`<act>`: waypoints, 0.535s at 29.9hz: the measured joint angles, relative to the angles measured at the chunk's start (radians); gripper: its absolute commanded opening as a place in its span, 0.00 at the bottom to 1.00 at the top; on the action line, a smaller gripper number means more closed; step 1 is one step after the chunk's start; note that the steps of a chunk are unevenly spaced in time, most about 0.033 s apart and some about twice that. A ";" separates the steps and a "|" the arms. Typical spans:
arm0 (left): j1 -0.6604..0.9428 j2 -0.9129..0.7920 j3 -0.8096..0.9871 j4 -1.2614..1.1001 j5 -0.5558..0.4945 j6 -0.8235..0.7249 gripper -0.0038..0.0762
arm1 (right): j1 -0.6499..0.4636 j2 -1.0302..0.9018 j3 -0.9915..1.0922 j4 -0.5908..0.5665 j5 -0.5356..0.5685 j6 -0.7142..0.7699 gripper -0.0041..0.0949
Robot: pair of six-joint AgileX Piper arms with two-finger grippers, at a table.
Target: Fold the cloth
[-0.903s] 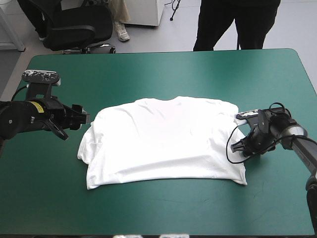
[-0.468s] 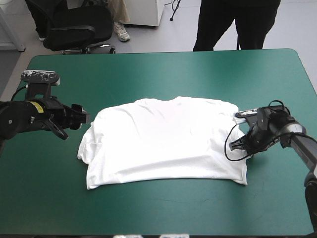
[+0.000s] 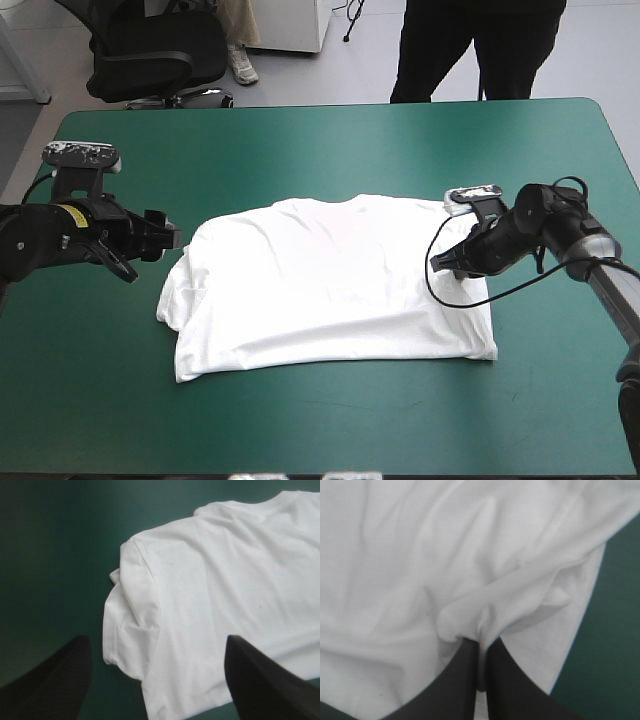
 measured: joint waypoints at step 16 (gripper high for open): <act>0.000 0.000 0.000 -0.001 0.000 -0.001 0.72 | 0.032 0.126 -0.048 0.011 0.107 -0.064 0.59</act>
